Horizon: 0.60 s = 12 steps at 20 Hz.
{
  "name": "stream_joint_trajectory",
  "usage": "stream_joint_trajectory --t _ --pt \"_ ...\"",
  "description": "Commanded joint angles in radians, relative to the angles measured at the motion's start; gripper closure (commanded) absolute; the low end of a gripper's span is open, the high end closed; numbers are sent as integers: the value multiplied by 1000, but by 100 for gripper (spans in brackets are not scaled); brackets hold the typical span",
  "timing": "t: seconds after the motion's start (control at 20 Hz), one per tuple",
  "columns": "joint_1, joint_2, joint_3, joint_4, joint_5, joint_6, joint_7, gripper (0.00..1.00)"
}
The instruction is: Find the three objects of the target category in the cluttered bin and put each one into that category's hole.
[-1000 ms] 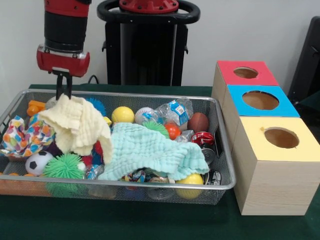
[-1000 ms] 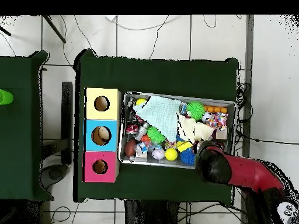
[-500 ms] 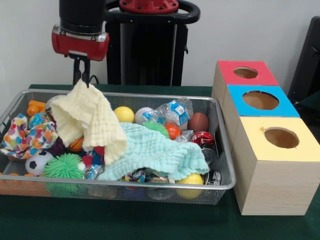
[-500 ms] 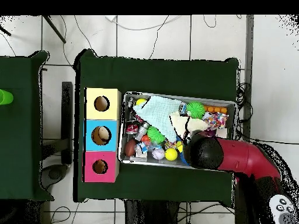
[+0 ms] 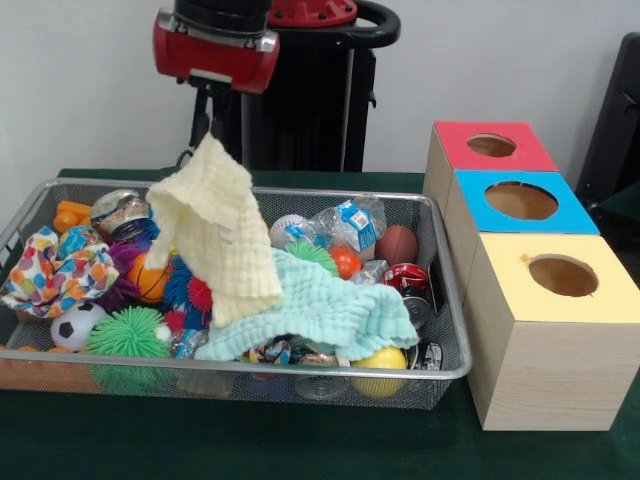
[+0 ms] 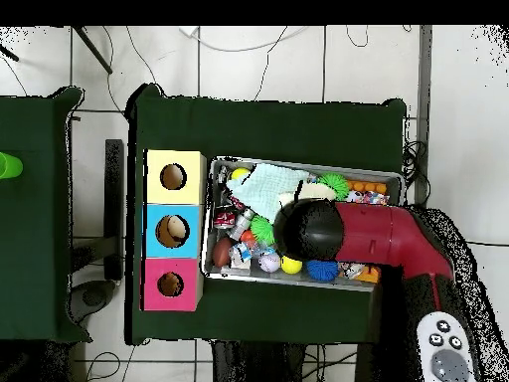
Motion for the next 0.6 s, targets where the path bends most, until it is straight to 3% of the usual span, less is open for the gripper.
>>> stream_joint_trajectory --t 0.05,0.45,0.6 --pt "43 -14 -50 -128 56 207 220 100" --pt "102 -27 -97 -218 101 380 251 100" --pt "115 -21 -114 -227 108 379 256 100"
